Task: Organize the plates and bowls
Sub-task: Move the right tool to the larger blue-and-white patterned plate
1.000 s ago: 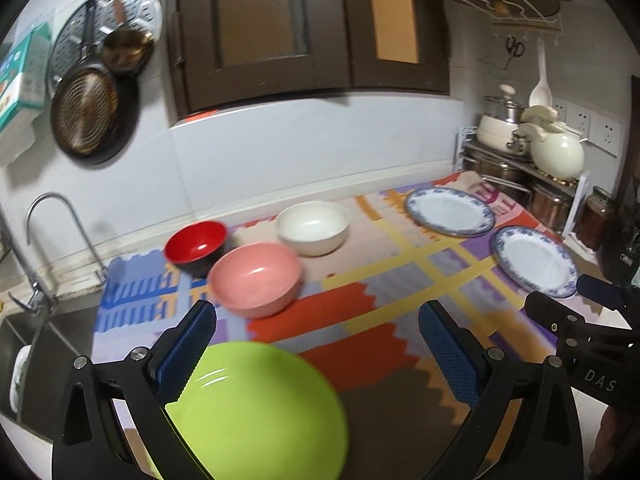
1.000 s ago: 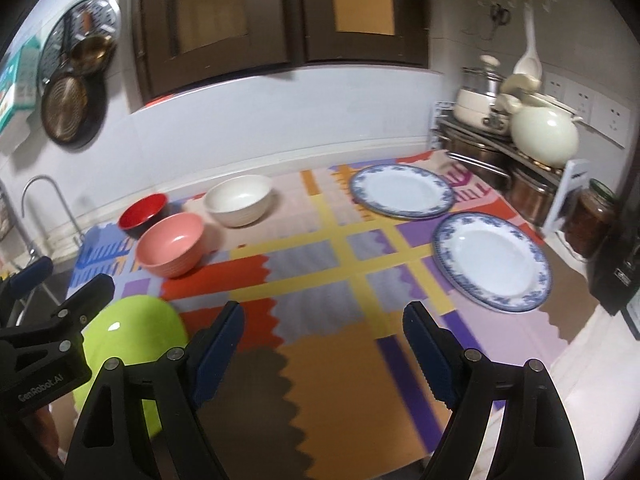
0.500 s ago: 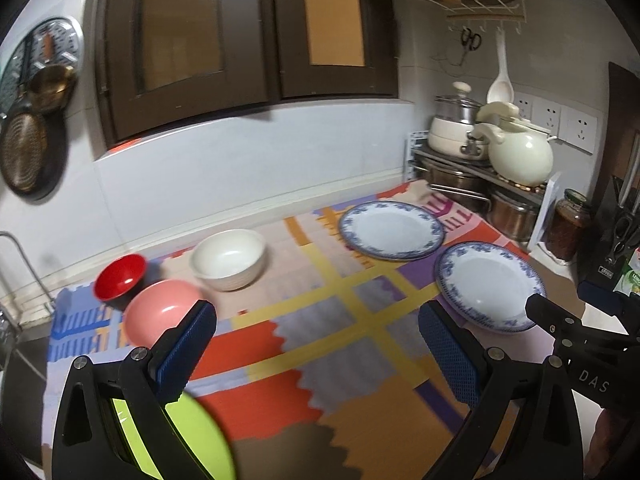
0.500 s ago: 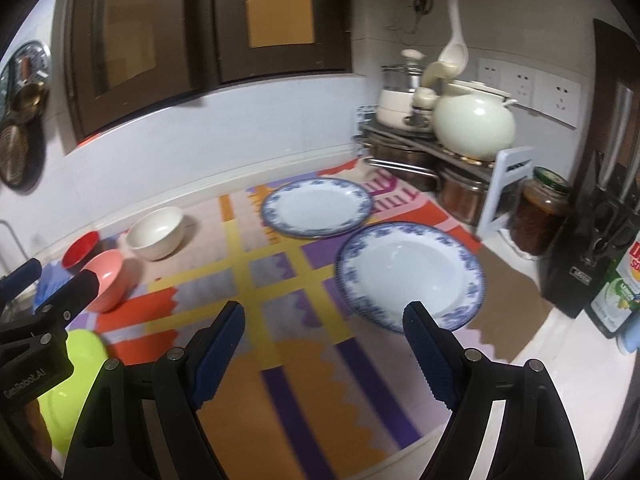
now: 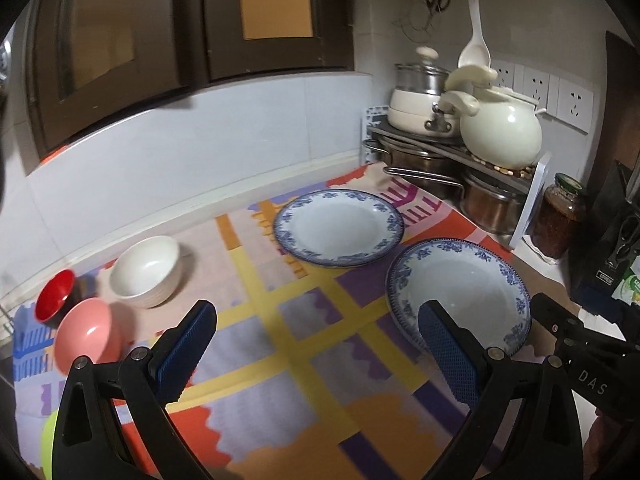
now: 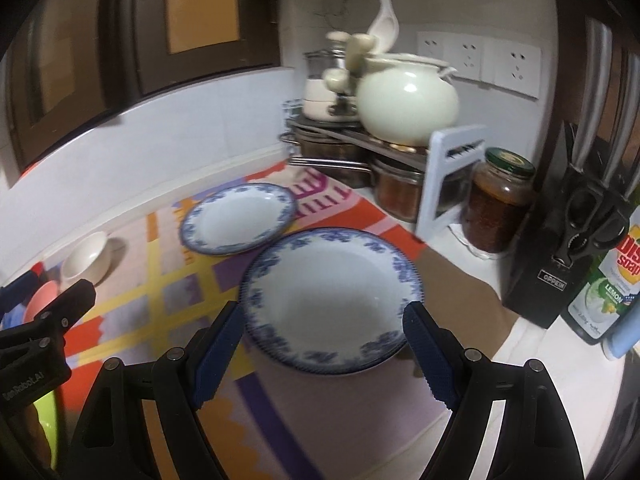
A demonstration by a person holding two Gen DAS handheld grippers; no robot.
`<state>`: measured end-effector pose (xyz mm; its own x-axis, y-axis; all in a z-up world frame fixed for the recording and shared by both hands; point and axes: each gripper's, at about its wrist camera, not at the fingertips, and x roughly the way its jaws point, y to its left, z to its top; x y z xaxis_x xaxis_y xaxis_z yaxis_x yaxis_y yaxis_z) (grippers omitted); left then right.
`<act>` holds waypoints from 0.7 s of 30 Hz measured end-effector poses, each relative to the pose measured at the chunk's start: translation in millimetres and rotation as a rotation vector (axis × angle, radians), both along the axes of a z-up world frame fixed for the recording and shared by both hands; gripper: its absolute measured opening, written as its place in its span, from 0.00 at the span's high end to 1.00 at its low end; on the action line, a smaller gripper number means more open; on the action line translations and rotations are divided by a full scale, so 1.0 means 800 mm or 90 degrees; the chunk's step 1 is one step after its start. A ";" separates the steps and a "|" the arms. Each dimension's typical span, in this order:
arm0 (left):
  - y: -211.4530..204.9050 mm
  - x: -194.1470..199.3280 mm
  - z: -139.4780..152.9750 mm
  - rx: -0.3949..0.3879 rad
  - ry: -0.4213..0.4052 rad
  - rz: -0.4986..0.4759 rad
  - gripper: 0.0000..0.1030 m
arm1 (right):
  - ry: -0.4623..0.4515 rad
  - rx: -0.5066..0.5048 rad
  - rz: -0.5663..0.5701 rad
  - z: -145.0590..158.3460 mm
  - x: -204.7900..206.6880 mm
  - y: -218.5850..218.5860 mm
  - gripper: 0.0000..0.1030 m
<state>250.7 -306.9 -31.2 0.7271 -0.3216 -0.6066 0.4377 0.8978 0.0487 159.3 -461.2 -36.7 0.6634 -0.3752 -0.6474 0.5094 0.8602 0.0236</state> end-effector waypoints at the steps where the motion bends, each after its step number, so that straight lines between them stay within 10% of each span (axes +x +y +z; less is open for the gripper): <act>1: -0.008 0.003 -0.003 0.002 0.001 -0.002 0.00 | 0.001 0.004 -0.003 -0.003 0.002 -0.005 0.20; 21: -0.119 0.092 -0.103 0.070 0.092 -0.044 0.14 | 0.063 0.041 -0.059 -0.092 0.066 -0.133 0.20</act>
<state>324.5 -402.2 -114.0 0.6083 -0.2930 -0.7377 0.5073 0.8583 0.0775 211.8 -567.2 -110.2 0.5597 -0.3876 -0.7325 0.5893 0.8076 0.0229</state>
